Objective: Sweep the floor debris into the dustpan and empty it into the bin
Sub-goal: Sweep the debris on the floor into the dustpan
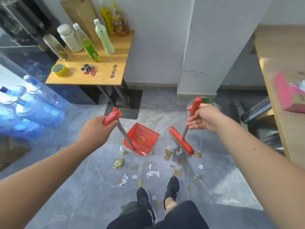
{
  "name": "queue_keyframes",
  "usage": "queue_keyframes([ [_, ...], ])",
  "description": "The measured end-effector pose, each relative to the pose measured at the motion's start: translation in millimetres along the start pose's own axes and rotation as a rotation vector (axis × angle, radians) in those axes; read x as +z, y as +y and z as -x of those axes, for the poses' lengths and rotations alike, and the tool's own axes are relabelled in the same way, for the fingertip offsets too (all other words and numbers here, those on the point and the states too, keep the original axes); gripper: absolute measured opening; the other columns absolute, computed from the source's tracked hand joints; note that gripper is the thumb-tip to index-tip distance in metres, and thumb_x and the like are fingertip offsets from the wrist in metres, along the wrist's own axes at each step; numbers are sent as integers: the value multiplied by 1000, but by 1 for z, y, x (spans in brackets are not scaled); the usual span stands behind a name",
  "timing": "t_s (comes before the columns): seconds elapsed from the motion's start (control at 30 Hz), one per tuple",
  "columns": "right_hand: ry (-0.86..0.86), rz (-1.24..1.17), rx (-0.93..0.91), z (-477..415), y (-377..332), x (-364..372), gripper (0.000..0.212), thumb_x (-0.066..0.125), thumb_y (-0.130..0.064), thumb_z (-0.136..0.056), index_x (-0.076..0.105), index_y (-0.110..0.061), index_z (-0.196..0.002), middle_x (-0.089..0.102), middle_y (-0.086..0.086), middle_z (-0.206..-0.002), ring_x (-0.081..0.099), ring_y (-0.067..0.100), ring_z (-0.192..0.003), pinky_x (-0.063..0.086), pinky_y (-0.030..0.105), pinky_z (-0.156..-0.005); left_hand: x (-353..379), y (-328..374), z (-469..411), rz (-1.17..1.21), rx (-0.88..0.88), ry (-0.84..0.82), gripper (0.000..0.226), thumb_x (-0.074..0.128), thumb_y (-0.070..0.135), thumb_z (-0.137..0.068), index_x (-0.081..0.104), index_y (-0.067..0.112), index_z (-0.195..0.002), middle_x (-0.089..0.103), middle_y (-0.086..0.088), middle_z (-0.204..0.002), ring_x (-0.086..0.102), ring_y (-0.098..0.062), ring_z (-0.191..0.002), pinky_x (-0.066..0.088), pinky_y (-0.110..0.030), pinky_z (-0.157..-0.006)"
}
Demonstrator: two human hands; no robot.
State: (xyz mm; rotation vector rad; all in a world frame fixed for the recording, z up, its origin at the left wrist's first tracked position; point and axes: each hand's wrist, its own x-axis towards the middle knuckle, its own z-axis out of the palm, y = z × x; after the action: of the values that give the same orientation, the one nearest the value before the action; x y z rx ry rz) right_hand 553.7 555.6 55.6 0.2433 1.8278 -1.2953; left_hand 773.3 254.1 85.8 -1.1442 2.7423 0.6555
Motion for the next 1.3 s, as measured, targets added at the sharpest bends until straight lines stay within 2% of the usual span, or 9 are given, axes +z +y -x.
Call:
queue_keyframes([
  [0.07, -121, -187, 113, 9, 25, -1, 41, 36, -5, -95, 57, -3, -130, 61, 39, -116, 70, 49, -92, 61, 53, -78, -4, -12, 12, 2, 5, 13, 48, 58, 53, -93, 58, 10, -71, 63, -12, -64, 61, -30, -63, 46, -38, -57],
  [0.13, -188, -356, 184, 19, 51, 1, 43, 41, -31, -100, 58, -4, -130, 57, 44, -121, 64, 56, -106, 58, 59, -81, -11, -25, 22, -14, 17, 16, 50, 58, 54, -93, 59, 9, -71, 62, -13, -63, 61, -31, -63, 48, -39, -58],
  [0.2, -205, -388, 223, 27, 76, 9, 52, 47, -50, -97, 62, -6, -119, 60, 43, -116, 64, 55, -107, 59, 57, -79, -21, -39, 32, -34, 30, 20, 50, 58, 55, -93, 61, 9, -72, 62, -13, -62, 60, -30, -62, 46, -38, -56],
  [0.3, -118, -267, 222, 48, 107, 27, 47, 60, -55, -89, 62, -12, -107, 67, 32, -105, 72, 43, -89, 63, 46, -71, -42, -68, 52, -25, 52, 45, 48, 59, 53, -93, 62, 8, -74, 62, -16, -65, 58, -29, -63, 41, -35, -55],
  [0.43, -49, -286, 227, 90, 154, 56, 28, 63, -42, -87, 62, -15, -94, 65, 17, -76, 68, 28, -62, 57, 34, -62, -61, -123, 89, 1, 111, 70, 47, 61, 51, -94, 61, 8, -74, 59, -17, -64, 55, -32, -61, 39, -34, -54],
  [0.53, -28, -359, 232, 121, 187, 79, 20, 59, -32, -86, 63, -13, -88, 61, 15, -70, 62, 26, -58, 53, 29, -56, -61, -164, 120, 14, 120, 65, 47, 63, 51, -92, 60, 8, -72, 59, -17, -63, 57, -34, -63, 38, -35, -54],
  [0.87, 42, -373, 198, 183, 239, 115, 13, 57, -23, -81, 65, -14, -77, 57, 11, -65, 54, 21, -55, 48, 28, -54, -42, -206, 189, 44, 139, -8, 47, 65, 51, -91, 62, 7, -76, 60, -18, -65, 59, -37, -65, 44, -40, -58],
  [1.07, 93, -430, 162, 208, 266, 88, 13, 56, -20, -82, 66, -13, -78, 57, 10, -63, 54, 21, -54, 48, 28, -54, -40, -206, 226, 103, 124, -35, 39, 68, 51, -89, 62, 15, -76, 56, -15, -60, 53, -35, -57, 42, -36, -56],
  [1.3, 96, -479, 155, 227, 301, 33, 10, 56, -20, -83, 63, -16, -77, 53, 4, -66, 52, 17, -52, 46, 26, -53, -31, -172, 282, 126, 106, -5, 51, 64, 65, -79, 62, 14, -75, 54, -13, -53, 50, -30, -48, 41, -32, -53],
])
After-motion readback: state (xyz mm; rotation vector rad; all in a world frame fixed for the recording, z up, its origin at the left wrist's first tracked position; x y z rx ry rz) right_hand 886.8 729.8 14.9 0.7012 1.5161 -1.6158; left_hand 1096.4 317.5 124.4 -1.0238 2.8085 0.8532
